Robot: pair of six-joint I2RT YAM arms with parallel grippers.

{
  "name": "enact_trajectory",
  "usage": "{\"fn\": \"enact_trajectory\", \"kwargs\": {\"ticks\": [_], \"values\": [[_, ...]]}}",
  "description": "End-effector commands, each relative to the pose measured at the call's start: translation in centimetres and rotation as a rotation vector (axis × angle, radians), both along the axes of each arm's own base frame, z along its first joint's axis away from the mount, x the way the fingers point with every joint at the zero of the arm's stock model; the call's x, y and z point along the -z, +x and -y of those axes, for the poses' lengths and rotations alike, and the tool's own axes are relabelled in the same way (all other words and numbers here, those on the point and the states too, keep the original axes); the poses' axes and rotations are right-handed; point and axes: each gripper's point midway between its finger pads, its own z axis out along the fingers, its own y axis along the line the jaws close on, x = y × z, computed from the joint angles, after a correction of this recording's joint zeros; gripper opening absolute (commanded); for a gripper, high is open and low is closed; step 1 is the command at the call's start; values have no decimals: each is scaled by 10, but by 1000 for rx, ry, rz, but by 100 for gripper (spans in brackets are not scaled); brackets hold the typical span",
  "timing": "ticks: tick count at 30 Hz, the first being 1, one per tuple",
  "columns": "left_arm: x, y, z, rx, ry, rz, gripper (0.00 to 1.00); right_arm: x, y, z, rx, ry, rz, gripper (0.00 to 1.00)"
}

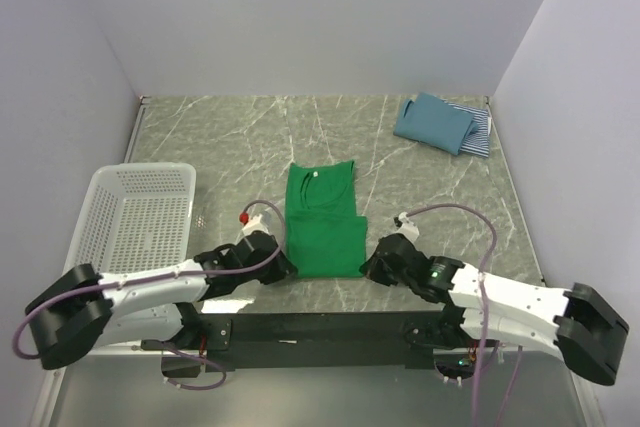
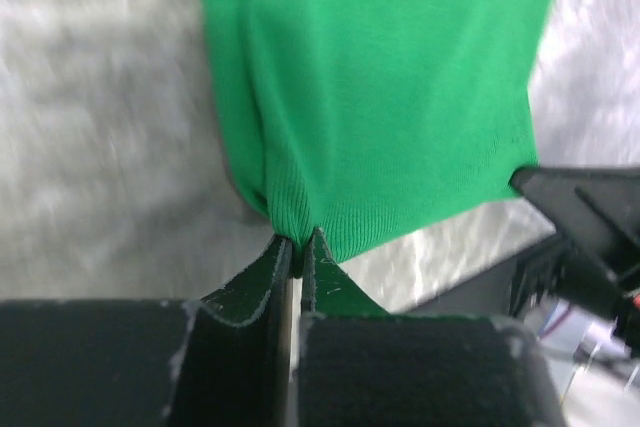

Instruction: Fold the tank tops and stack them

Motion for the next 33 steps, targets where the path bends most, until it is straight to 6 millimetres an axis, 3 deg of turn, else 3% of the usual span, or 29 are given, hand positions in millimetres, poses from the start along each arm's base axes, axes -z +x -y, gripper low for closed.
{"fn": "enact_trajectory", "kwargs": {"ticks": [1,5,8,15,21,27,33], "values": [[-8,-24,-4,41,29,-13,1,-6,-20,7,-75,-29,-12,0],[-24,-42,-3,50,-6,-8,1,-16,-45,8,-139,-27,-21,0],[-37,-51,-3,57,-19,2,1,-38,-51,4,-164,-13,7,0],[-82,-33,-3,-13,-60,105,0,-96,-20,-4,-146,-49,146,0],[-107,13,2,-82,-46,178,1,-111,22,-20,-162,-41,177,0],[-134,85,-4,-167,-49,257,1,-121,81,-14,-119,-59,208,0],[-136,138,-3,-189,-11,260,0,-125,138,-13,-102,-86,212,0]]}}
